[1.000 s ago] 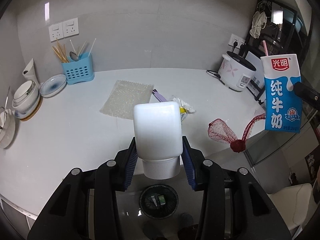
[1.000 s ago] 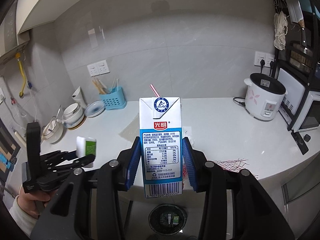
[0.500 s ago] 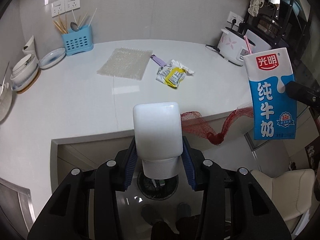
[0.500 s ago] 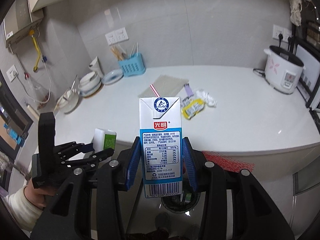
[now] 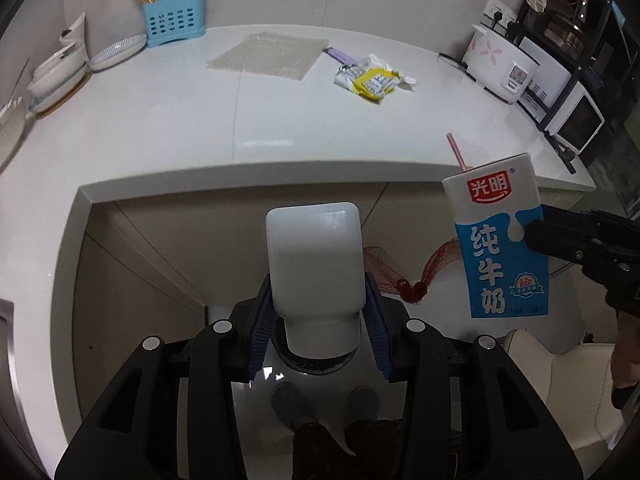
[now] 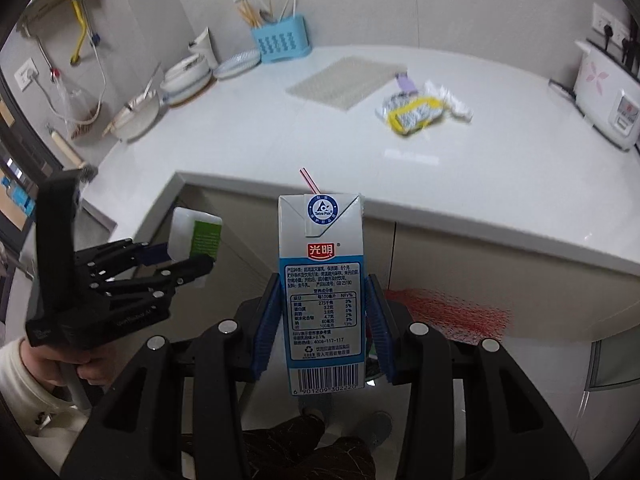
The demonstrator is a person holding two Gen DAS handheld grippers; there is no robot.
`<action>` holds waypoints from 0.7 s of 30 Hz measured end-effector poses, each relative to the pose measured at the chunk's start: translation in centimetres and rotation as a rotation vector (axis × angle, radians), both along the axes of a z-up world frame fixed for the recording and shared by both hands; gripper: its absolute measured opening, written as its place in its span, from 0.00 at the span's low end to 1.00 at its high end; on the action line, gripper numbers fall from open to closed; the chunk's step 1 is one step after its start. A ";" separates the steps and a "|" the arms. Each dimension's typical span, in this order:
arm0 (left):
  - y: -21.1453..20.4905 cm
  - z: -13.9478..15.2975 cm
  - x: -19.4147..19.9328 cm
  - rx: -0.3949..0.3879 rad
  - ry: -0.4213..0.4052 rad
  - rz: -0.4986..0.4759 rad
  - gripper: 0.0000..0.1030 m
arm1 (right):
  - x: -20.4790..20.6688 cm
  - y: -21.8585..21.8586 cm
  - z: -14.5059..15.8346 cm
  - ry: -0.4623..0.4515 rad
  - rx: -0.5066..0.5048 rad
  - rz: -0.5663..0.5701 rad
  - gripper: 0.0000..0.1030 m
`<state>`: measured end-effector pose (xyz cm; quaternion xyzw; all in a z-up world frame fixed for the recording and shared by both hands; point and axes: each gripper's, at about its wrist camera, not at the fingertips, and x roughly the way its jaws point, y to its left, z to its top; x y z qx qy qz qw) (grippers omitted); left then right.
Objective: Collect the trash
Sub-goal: 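Lower both tools with carton and bottle over the green wastebasket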
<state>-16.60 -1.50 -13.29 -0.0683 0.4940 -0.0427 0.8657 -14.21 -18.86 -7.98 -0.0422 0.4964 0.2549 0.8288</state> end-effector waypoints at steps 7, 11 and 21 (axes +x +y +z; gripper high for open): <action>-0.4 -8.0 -0.3 -0.022 0.079 0.015 0.40 | 1.3 -0.2 -9.9 0.100 0.001 0.016 0.38; -0.2 -15.3 0.3 -0.060 0.129 0.037 0.40 | 2.7 0.0 -17.2 0.131 -0.021 0.018 0.38; 0.0 -33.4 2.1 -0.057 0.172 0.072 0.40 | 4.6 1.4 -39.2 0.170 -0.065 0.038 0.38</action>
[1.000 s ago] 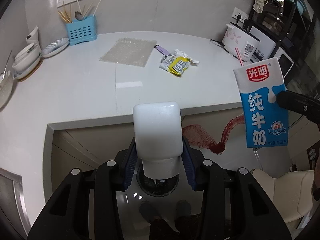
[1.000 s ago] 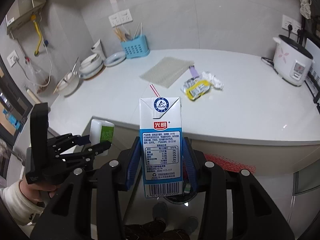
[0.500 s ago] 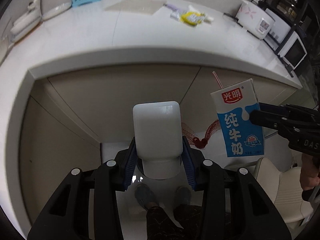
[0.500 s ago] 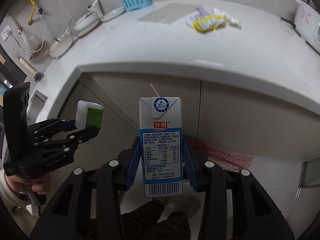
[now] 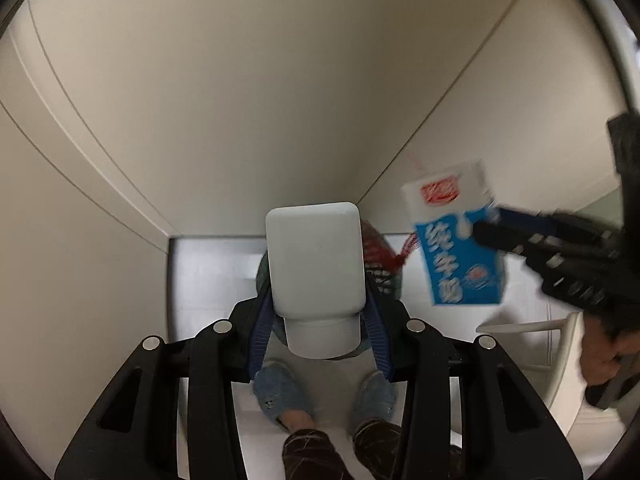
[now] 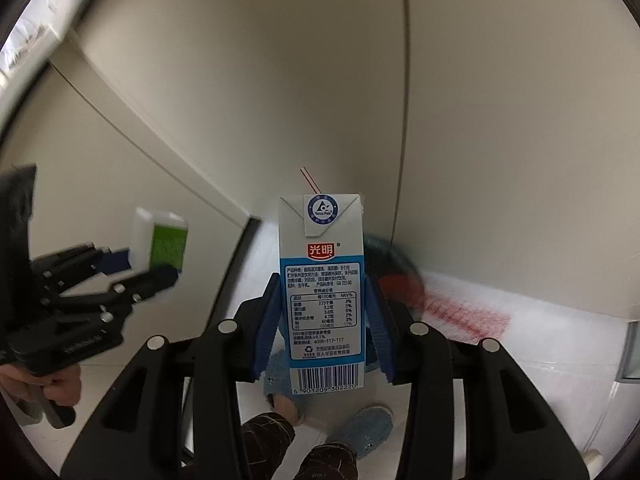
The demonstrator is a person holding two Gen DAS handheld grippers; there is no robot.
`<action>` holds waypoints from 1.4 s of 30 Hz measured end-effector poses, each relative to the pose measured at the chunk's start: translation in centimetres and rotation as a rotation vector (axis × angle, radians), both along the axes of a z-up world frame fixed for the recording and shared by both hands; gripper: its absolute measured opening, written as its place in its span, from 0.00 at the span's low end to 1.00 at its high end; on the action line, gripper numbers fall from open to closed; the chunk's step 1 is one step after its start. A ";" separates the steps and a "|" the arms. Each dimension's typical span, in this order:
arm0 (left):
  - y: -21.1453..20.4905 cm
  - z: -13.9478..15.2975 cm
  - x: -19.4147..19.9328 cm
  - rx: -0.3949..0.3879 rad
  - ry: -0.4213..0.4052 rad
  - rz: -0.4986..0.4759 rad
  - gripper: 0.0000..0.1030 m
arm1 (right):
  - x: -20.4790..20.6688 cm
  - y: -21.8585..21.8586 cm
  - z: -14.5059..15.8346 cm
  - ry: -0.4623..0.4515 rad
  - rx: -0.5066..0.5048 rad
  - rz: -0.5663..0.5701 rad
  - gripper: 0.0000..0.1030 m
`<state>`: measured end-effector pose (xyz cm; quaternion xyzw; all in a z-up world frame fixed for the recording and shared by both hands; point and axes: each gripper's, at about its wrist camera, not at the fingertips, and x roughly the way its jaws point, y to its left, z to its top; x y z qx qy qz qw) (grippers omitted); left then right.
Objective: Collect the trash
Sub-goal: 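Lower both tools with carton and bottle over the green wastebasket, then open the right tool to drop the carton while the left tool drops the bottle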
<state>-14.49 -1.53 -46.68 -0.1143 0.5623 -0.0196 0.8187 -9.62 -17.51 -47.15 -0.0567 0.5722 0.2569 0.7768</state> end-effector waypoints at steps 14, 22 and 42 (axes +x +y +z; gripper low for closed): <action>0.5 -14.9 0.8 0.036 0.086 -0.015 0.40 | 1.2 3.2 -21.2 0.077 -0.052 0.009 0.39; -0.5 -17.1 1.2 0.030 0.105 -0.022 0.40 | 1.3 4.3 -25.5 0.093 -0.081 0.006 0.40; -3.5 -20.9 3.6 -0.024 0.152 -0.029 0.40 | -2.4 -2.6 -17.4 -0.050 -0.039 -0.095 0.91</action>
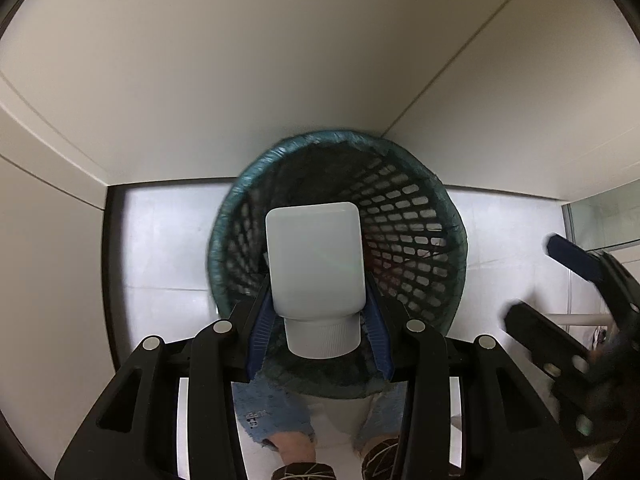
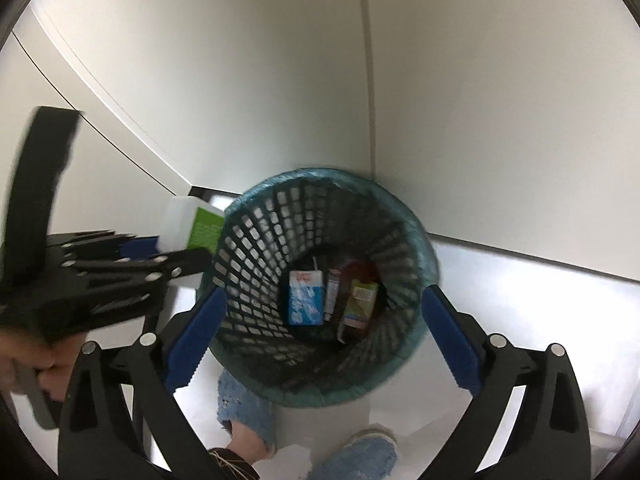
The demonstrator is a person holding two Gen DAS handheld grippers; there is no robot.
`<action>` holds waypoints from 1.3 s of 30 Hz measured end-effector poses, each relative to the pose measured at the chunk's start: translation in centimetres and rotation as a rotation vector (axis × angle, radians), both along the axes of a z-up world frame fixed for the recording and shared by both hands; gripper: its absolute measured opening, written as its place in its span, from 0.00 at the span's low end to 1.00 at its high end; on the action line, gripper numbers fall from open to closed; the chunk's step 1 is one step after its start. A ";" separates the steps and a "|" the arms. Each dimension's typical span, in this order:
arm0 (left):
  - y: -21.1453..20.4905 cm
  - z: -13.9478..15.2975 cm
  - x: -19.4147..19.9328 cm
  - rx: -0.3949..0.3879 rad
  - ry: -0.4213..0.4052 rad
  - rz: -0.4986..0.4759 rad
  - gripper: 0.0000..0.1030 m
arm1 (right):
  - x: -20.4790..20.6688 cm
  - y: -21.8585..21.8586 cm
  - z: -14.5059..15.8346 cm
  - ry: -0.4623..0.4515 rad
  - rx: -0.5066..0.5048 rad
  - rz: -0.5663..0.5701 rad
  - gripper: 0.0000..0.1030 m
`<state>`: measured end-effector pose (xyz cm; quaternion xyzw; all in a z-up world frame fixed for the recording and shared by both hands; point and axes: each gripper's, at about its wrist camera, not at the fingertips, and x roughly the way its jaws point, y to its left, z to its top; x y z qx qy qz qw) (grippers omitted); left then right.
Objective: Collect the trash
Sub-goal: 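Open the right tool to drop the carton while the left tool drops the bottle, then raise both open tools from the wastebasket back toward the counter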
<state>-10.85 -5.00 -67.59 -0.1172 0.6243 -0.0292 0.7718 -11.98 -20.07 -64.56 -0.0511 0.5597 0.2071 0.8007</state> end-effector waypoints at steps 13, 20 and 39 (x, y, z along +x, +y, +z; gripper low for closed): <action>-3.8 -6.4 1.9 0.003 0.080 -0.041 0.40 | -0.3 -4.8 -1.7 0.043 -0.013 -0.091 0.91; -4.3 -6.9 1.7 0.028 0.069 -0.031 0.63 | -0.2 -5.1 -2.2 0.058 -0.010 -0.096 0.91; -0.2 12.1 -1.9 0.042 -0.064 0.080 0.94 | 1.4 -4.0 13.7 0.017 -0.026 -0.110 0.92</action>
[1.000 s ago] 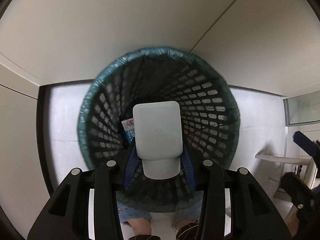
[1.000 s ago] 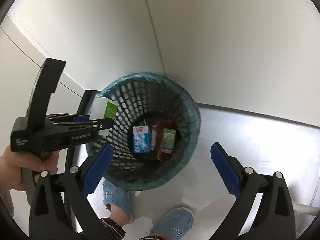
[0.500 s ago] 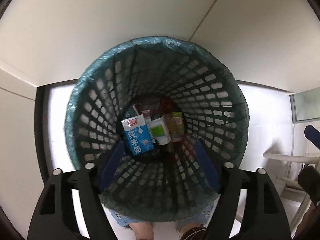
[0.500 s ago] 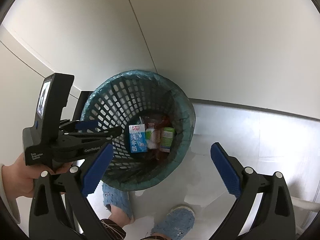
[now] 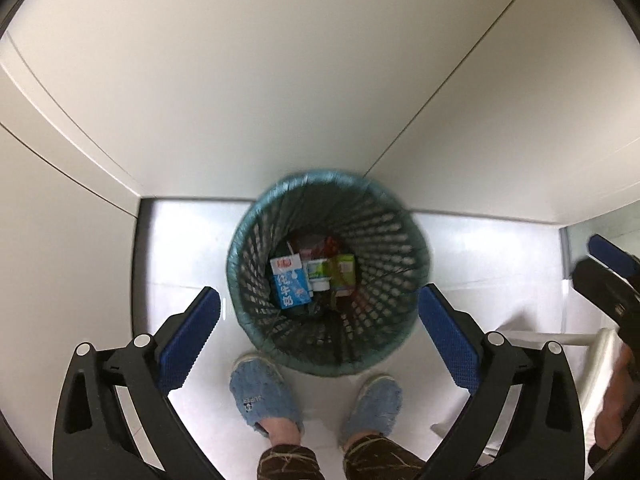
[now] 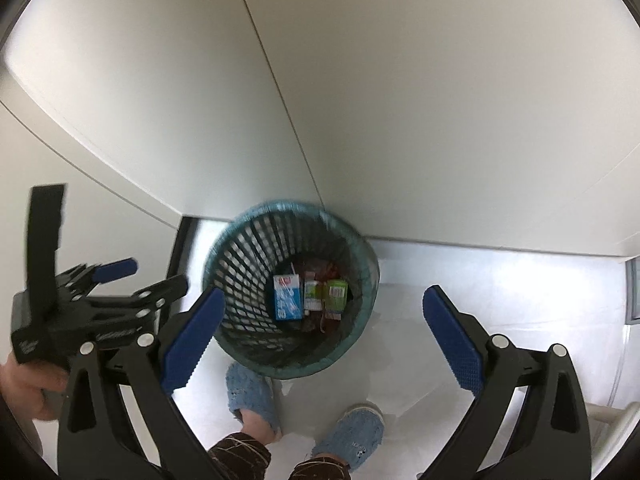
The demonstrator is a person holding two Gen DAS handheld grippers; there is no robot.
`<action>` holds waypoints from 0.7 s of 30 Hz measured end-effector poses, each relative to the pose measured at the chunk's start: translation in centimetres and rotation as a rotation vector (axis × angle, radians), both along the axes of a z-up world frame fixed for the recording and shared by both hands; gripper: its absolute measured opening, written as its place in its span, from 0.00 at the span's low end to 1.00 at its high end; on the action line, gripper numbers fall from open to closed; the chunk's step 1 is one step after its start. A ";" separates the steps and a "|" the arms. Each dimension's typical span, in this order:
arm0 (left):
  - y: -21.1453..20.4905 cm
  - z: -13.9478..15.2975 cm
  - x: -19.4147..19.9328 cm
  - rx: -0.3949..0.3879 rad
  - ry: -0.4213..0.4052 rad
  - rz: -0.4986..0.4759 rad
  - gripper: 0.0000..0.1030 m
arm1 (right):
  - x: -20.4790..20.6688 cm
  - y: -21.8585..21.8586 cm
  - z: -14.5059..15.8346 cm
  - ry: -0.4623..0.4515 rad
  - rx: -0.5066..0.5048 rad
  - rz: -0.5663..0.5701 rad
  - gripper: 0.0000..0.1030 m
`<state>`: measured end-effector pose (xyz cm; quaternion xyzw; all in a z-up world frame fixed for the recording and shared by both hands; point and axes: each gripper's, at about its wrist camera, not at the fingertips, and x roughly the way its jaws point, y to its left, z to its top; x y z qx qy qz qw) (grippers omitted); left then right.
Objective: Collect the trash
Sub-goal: 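Raise both open tools from the wastebasket back toward the counter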
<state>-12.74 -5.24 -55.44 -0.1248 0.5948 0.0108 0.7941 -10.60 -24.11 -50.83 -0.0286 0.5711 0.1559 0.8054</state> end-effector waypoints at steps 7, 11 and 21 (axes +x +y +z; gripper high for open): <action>0.5 11.4 -0.9 0.061 -0.045 0.013 0.94 | 0.5 0.7 11.7 -0.075 0.037 0.004 0.92; 1.3 17.9 -1.1 0.057 -0.080 0.037 0.94 | 1.0 0.6 17.7 -0.104 0.043 -0.012 0.92; 2.5 33.3 0.0 0.123 -0.181 0.008 0.94 | 1.9 -0.5 31.6 -0.175 0.075 -0.055 0.92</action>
